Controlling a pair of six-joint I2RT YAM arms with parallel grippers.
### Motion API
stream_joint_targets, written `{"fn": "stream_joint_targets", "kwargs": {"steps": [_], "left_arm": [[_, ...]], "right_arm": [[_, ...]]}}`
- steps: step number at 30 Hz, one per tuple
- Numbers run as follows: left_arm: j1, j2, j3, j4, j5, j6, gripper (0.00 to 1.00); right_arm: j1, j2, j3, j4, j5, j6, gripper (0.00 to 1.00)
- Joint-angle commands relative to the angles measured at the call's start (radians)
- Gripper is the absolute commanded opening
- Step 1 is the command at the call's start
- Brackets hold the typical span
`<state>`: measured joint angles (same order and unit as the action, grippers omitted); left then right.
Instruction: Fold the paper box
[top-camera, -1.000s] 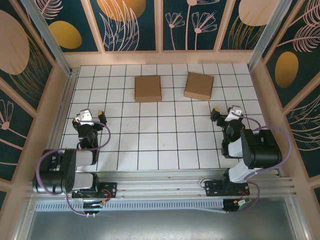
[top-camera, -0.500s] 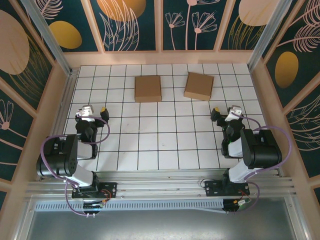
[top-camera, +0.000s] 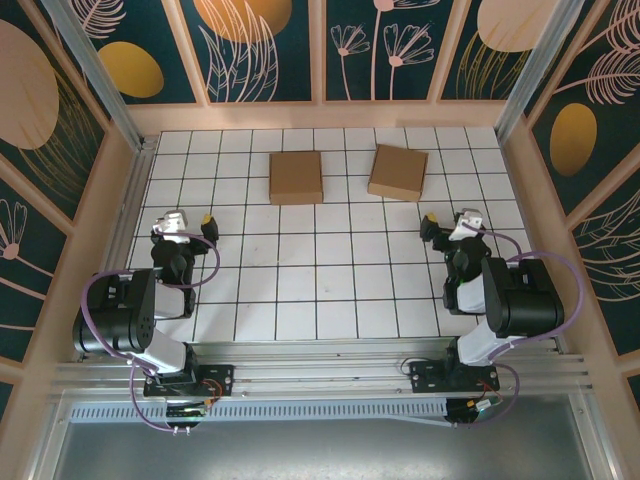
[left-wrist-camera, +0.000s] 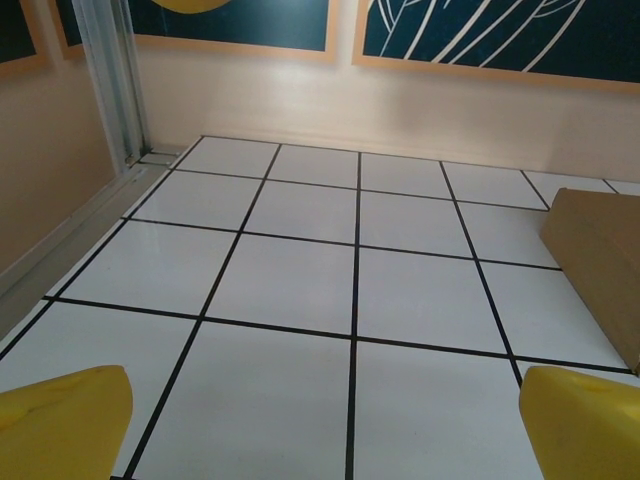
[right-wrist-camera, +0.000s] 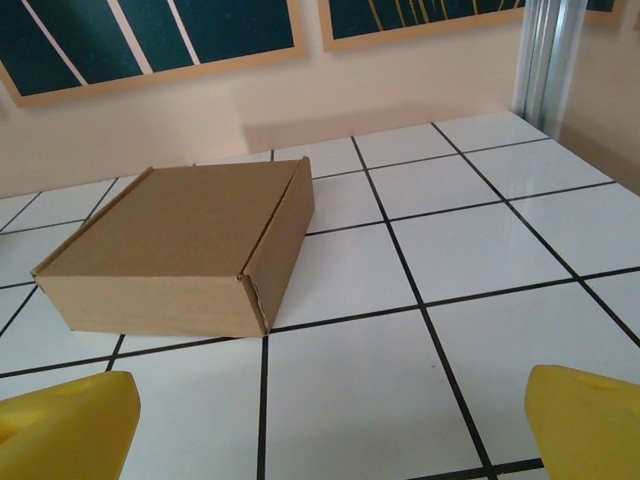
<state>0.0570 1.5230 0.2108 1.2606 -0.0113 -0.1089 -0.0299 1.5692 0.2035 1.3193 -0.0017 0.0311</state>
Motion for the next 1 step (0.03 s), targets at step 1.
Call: {"fn": "stream_joint_targets", "kwargs": {"steps": [1], "left_arm": [[-0.002, -0.006, 0.01, 0.04, 0.015, 0.005, 0.99]], "right_arm": [[0.015, 0.0, -0.045, 0.125, 0.086, -0.008, 0.99]]}}
